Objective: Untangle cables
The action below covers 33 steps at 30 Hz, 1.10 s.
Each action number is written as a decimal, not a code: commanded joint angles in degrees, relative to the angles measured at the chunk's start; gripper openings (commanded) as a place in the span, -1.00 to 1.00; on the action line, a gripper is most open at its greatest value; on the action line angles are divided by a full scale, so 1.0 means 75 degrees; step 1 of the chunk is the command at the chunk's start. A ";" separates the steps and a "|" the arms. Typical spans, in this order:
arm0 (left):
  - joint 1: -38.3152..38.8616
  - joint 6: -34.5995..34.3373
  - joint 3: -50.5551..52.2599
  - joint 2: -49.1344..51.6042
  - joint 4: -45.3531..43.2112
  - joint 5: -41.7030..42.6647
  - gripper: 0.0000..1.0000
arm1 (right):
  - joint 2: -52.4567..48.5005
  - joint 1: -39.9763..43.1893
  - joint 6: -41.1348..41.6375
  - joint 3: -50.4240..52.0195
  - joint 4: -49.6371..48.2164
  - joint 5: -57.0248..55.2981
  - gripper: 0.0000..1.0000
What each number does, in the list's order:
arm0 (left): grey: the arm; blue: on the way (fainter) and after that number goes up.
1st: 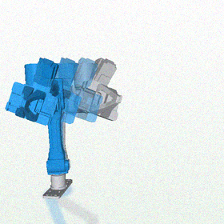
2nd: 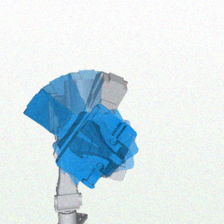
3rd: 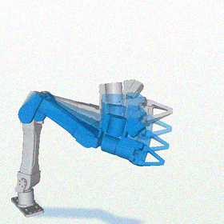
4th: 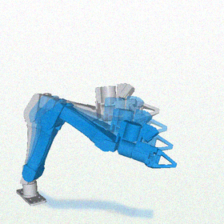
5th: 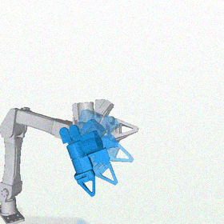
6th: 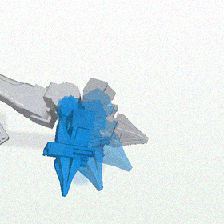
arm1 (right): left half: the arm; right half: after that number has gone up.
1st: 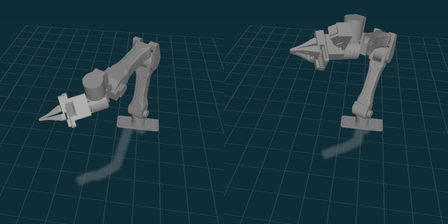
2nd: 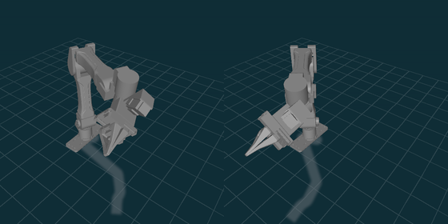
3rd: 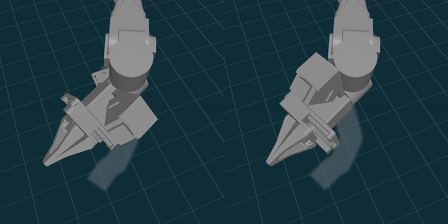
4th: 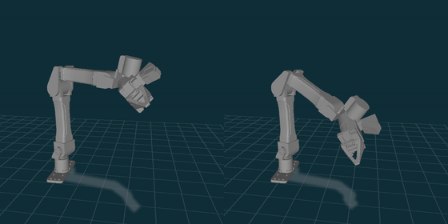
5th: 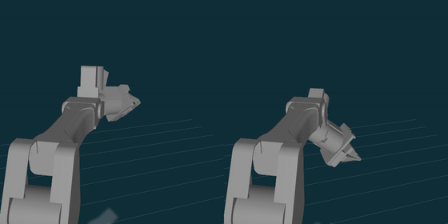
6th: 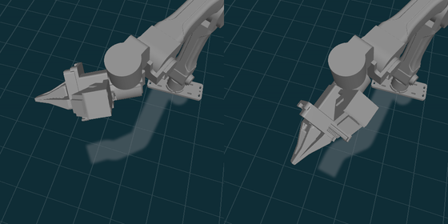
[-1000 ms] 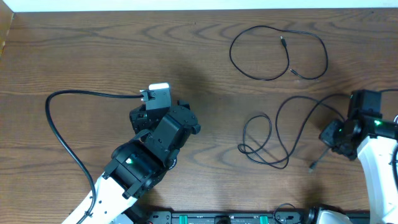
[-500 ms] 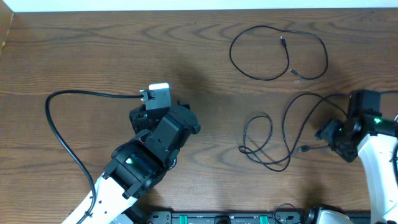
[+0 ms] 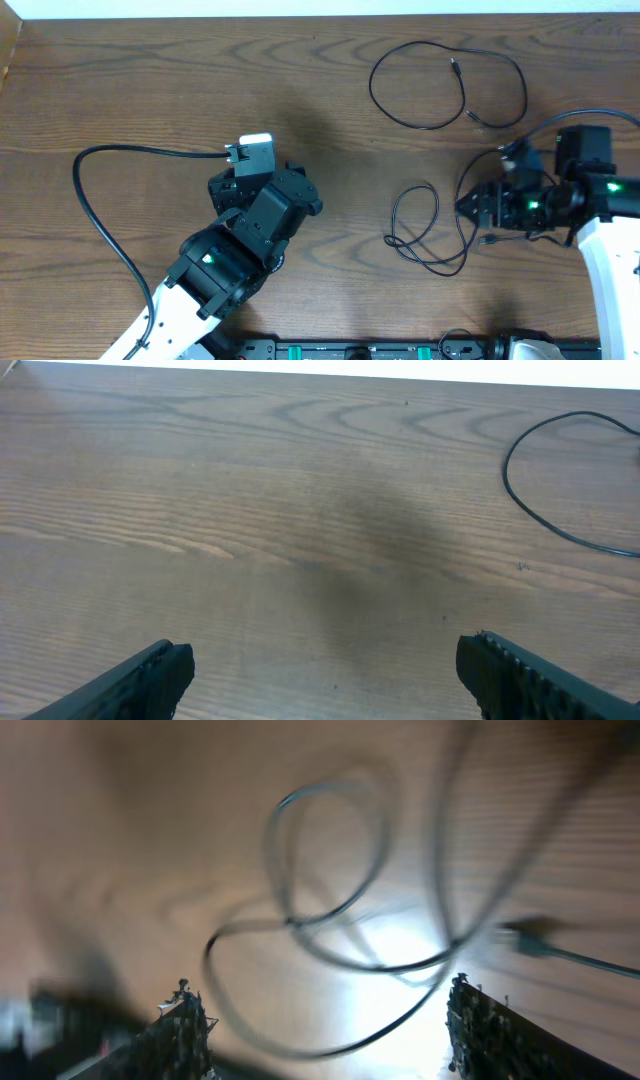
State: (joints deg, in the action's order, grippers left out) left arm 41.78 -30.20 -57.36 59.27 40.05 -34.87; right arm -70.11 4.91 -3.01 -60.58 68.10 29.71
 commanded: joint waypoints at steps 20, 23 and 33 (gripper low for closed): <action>-0.0026 -0.0067 -0.0067 0.0029 0.0003 -0.0157 0.81 | -0.0093 -0.3946 0.1160 0.2151 -0.2425 -0.1250 0.55; -0.0026 -0.0067 -0.0070 0.0029 0.0003 -0.0157 0.81 | -0.0111 -0.4232 0.1667 0.2544 -0.2926 -0.1492 0.33; -0.0026 -0.0067 -0.0070 0.0029 0.0003 -0.0157 0.81 | -0.0064 -0.4313 0.1990 0.2308 -0.3182 -0.1976 -0.98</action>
State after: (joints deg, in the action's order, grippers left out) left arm 41.78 -30.20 -57.36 59.27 40.05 -34.89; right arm -70.87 -27.66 9.67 -40.51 43.92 18.41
